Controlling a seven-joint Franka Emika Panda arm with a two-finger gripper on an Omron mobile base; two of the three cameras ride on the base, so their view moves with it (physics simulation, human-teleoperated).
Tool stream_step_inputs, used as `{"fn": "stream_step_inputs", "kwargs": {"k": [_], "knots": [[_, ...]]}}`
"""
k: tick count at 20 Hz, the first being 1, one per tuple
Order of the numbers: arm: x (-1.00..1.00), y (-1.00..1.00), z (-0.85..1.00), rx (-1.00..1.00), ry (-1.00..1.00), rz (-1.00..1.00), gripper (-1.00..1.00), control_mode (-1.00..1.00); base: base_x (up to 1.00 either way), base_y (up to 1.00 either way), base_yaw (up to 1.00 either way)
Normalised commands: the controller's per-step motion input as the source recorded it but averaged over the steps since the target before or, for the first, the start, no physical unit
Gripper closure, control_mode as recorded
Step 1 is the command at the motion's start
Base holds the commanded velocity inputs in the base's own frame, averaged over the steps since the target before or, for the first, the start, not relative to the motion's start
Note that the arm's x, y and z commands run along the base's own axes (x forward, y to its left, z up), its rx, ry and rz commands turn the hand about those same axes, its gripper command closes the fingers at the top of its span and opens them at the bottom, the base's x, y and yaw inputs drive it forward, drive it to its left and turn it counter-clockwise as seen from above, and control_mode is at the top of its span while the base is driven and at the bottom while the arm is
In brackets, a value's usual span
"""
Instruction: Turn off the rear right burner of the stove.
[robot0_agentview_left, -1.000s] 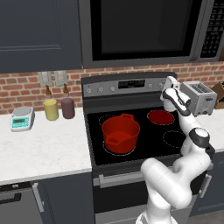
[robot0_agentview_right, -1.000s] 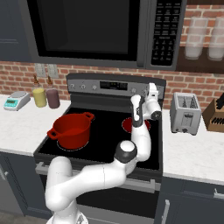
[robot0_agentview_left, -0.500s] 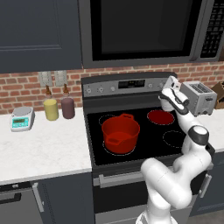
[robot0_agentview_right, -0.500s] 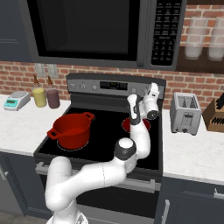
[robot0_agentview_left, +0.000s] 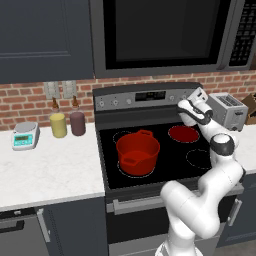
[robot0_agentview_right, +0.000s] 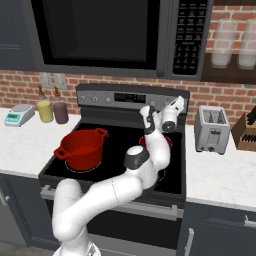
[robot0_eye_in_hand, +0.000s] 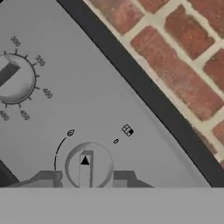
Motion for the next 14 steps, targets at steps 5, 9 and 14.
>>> {"fn": "stream_step_inputs", "kwargs": {"k": [5,9,14], "knots": [[0.00,-0.26,0.21,0.44,0.13,-0.09,1.00,-1.00,0.00,0.00,0.00],[0.00,-0.26,0.30,0.44,0.10,-0.09,1.00,-1.00,0.00,0.00,0.00],[0.01,-0.24,0.41,0.49,0.04,-0.09,1.00,-1.00,0.00,0.00,0.00]]}}
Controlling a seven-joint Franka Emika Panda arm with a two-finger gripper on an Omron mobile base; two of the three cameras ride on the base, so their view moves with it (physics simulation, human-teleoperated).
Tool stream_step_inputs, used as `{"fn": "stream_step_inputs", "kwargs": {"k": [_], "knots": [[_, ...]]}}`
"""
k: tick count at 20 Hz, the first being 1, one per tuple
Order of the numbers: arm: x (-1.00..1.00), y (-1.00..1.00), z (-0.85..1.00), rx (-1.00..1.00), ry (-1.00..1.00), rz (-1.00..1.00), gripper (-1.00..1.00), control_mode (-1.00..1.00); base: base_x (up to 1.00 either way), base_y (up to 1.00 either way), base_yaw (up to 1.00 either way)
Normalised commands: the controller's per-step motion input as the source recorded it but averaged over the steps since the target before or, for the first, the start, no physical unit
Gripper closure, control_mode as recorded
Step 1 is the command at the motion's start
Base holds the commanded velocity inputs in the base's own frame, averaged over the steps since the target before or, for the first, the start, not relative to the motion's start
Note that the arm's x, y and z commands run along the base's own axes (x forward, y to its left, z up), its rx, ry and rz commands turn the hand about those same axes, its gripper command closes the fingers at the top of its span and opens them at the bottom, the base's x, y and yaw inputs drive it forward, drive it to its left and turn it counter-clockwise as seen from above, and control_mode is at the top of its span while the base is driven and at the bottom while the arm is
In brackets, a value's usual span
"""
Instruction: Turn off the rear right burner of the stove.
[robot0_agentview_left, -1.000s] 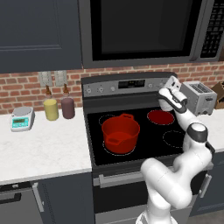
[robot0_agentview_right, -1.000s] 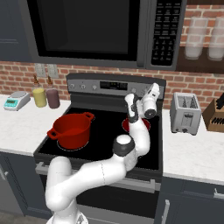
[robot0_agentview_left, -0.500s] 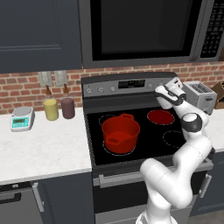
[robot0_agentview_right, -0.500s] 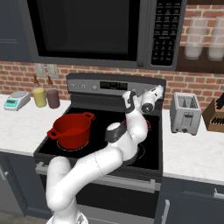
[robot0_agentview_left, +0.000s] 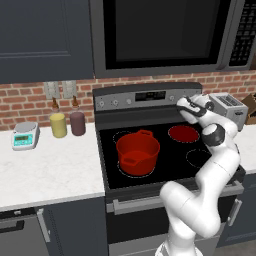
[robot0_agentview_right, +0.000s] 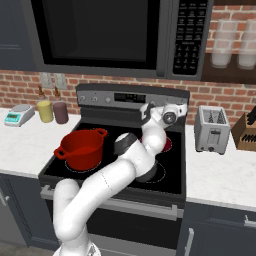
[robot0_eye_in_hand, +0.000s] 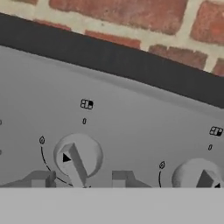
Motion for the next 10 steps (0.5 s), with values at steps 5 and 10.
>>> {"fn": "stream_step_inputs", "kwargs": {"k": [5,10], "knots": [[0.18,-0.24,0.62,0.44,0.00,-0.10,1.00,-1.00,0.00,0.00,0.00],[0.22,-0.17,0.85,0.36,-0.02,-0.07,1.00,-1.00,0.00,0.00,0.00]]}}
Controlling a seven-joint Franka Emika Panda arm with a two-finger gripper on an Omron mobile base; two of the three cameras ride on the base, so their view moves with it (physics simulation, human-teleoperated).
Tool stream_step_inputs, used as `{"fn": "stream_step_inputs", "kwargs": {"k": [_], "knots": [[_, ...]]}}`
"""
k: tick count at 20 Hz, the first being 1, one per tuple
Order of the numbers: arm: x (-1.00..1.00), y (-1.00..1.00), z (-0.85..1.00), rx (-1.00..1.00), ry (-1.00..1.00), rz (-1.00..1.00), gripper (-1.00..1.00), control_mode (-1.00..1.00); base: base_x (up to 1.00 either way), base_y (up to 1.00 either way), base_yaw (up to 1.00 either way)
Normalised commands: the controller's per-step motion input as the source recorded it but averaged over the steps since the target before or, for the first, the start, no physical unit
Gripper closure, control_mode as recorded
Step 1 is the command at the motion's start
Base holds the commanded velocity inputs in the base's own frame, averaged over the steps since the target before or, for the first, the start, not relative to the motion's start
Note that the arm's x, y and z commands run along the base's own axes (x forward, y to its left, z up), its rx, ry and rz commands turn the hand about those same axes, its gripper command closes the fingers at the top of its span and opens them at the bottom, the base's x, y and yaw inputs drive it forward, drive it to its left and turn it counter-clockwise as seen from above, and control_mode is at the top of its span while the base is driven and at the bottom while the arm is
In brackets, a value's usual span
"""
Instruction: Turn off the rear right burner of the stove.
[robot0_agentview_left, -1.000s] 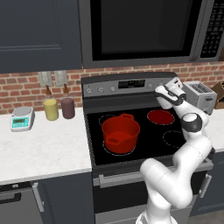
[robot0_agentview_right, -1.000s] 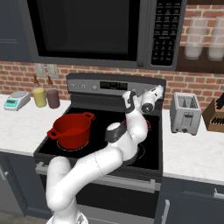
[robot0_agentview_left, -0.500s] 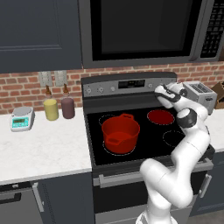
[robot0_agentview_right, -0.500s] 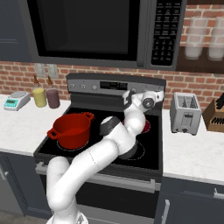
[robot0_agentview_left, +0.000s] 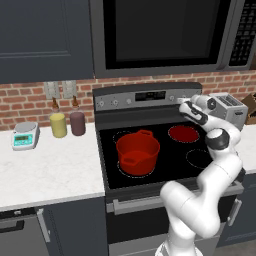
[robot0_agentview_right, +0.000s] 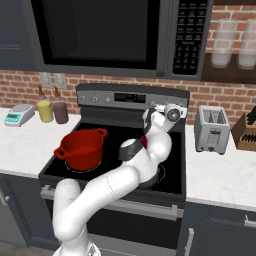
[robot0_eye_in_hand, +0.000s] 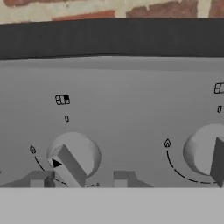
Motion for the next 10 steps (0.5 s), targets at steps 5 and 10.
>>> {"fn": "stream_step_inputs", "kwargs": {"k": [5,10], "knots": [[0.16,-0.17,0.94,0.39,-0.09,-0.06,1.00,-1.00,0.00,0.00,0.00],[0.01,-0.23,0.75,0.49,-0.20,-0.09,1.00,-1.00,0.00,0.00,0.00]]}}
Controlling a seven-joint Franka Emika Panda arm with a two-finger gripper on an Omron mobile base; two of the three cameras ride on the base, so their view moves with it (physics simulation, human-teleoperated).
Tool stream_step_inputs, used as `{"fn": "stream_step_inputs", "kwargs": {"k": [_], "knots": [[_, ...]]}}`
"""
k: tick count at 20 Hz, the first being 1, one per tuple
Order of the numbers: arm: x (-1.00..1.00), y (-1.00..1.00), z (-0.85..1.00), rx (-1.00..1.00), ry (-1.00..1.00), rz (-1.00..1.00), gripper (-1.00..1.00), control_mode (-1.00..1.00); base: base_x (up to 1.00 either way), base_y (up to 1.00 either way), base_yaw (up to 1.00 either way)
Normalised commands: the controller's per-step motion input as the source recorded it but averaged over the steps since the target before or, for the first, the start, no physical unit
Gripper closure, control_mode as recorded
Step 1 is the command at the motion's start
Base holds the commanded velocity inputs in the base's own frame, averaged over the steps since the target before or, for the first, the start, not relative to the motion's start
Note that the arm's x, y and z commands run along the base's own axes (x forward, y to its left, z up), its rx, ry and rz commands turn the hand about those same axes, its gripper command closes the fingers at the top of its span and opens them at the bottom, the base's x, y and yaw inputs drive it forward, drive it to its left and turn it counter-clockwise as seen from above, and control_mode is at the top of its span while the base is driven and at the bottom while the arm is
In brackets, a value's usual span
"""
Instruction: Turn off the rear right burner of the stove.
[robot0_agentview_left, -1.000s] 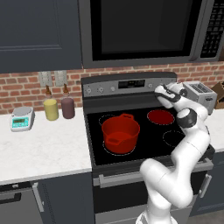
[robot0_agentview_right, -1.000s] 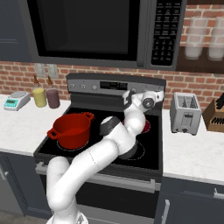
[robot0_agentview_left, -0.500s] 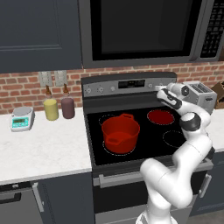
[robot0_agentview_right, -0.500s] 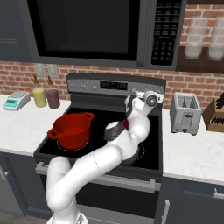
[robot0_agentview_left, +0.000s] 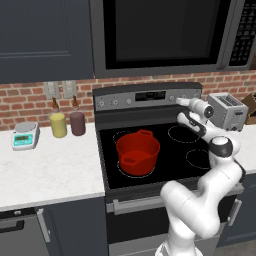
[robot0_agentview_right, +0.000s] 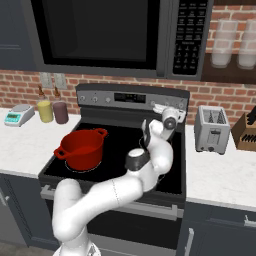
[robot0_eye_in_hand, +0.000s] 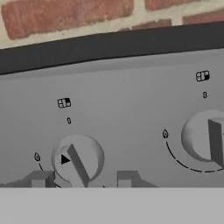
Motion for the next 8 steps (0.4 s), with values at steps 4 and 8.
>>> {"fn": "stream_step_inputs", "kwargs": {"k": [4,8], "knots": [[0.02,0.06,0.11,0.19,-0.16,-0.01,1.00,-1.00,0.00,0.00,0.00],[0.00,0.00,0.00,0.00,-0.01,0.00,1.00,-1.00,0.00,0.00,0.00]]}}
